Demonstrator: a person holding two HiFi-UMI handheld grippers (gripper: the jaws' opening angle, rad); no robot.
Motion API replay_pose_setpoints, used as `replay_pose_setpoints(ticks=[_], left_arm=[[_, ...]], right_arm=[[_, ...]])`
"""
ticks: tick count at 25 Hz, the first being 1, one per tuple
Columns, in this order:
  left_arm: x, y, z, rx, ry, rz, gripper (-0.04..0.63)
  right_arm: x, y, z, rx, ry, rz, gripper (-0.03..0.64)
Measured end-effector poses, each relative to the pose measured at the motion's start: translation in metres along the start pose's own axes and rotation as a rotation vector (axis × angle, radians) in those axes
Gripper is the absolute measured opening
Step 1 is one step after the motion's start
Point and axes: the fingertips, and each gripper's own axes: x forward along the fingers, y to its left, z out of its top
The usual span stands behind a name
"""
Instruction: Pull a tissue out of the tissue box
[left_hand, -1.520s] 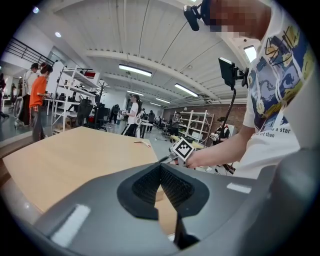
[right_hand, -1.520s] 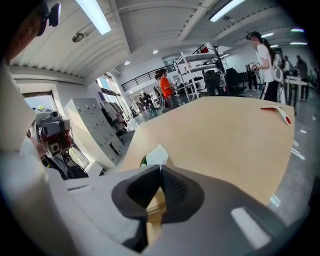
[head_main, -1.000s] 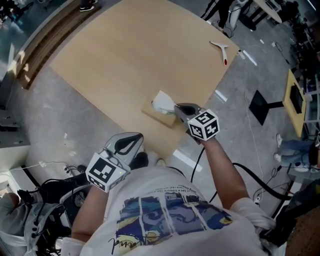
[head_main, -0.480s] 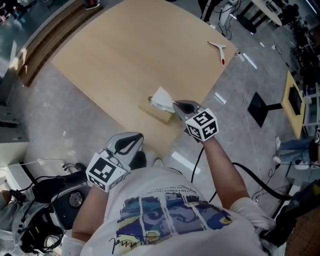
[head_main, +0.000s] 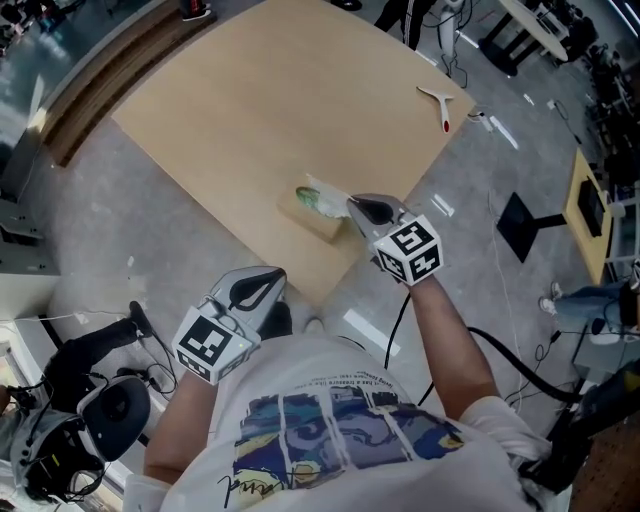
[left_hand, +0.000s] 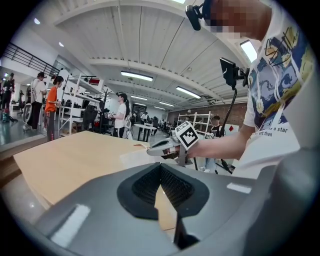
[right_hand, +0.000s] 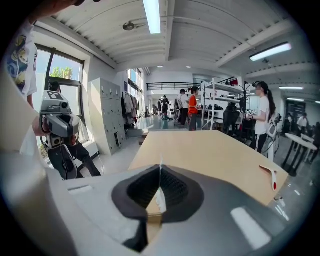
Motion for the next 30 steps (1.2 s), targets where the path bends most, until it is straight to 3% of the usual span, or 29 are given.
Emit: replay_pose_setpoints(ticks=[8,15,30], left_arm=[[-0.018,0.009,0.002,0.014,-0.004,-0.001,0.003],[-0.009,-0.057,-0.006,0.028,-0.011,0.006,0.003],[-0.032,-0.103,-0.032,0.045,0.026,-0.019,0.003]], right_arm=[[-0.007,0.026,0.04,-0.045,-0.052,-0.003,0.003],[-0.079,0.045,0.03,-0.081,-0.101,0.01,0.003],[-0.143,0.108,0.031,-0.101,-0.182,0.016,0.003]])
